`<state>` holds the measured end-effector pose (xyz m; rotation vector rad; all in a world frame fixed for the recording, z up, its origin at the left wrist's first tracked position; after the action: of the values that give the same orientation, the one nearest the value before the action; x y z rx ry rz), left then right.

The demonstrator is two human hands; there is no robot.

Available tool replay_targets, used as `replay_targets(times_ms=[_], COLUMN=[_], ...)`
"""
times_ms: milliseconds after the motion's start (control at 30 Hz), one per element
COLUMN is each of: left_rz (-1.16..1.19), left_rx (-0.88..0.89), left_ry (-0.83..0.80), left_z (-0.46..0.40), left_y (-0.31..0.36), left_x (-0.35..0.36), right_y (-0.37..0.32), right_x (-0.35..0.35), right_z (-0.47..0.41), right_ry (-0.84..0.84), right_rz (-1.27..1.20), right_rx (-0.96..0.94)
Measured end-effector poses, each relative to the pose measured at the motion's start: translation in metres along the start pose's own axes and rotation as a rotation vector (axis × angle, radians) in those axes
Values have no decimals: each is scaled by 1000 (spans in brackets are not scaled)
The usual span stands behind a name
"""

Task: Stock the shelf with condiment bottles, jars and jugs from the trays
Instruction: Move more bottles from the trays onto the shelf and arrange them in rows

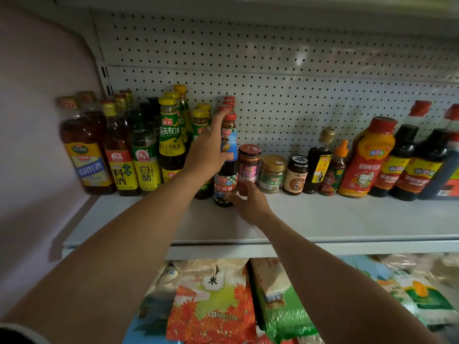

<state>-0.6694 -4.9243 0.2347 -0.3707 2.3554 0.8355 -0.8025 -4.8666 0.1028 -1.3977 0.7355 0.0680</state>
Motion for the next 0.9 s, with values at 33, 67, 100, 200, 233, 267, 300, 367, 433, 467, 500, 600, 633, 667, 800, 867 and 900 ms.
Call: replay_targets(times_ms=[33, 67, 100, 200, 233, 267, 300, 367, 433, 467, 500, 600, 633, 667, 800, 867, 900], left_rz=[-6, -15, -23, -43, -34, -13, 18, 63, 67, 67, 71, 79, 64, 51, 15, -1, -16], left_rx=[6, 11, 15, 31, 30, 20, -6, -79, -153, -193, -233, -344, -377, -406, -462, -482, -496], left_ry=[2, 2, 2, 21, 31, 40, 50, 83, 115, 118, 116, 104, 89, 72, 35, 2, -26], left_z=[1, 2, 3, 9, 12, 16, 21, 38, 64, 79, 94, 135, 147, 158, 196, 213, 223], left_y=[0, 0, 1, 4, 5, 6, 6, 7, 10, 11, 13, 17, 20, 25, 58, 76, 85], left_x=[0, 0, 0, 2, 2, 4, 6, 12, 21, 26, 31, 45, 50, 54, 76, 91, 99], right_y=[2, 3, 5, 12, 14, 18, 20, 27, 33, 38, 41, 53, 57, 62, 88, 104, 114], right_x=[-3, -6, -11, -29, -36, -43, -50, -63, -75, -80, -86, -102, -106, -111, -134, -147, -153], right_z=[2, 5, 9, 24, 30, 35, 42, 54, 68, 74, 80, 96, 102, 107, 131, 143, 149], right_ry=[23, 45, 65, 90, 90, 94, 101, 117, 122, 116, 105, 70, 56, 43, -14, -43, -53], right_rz=[17, 35, 57, 102, 109, 119, 129, 141, 156, 156, 145, 127, 134, 157, 313, 374, 404], right_rx=[7, 16, 29, 82, 100, 116, 123, 137, 142, 141, 138, 113, 99, 82, -20, -63, -76])
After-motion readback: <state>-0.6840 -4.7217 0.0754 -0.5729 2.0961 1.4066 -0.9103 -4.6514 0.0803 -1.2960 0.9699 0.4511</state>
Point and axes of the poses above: each hand's wrist, its own z-axis away from the middle knuckle, its own x-axis out of the palm, y = z × x, the point moved 3 cm from there along -z, towards the middle knuckle, and after that the axes turned 9 degrees about x, right-handed, at the moved point
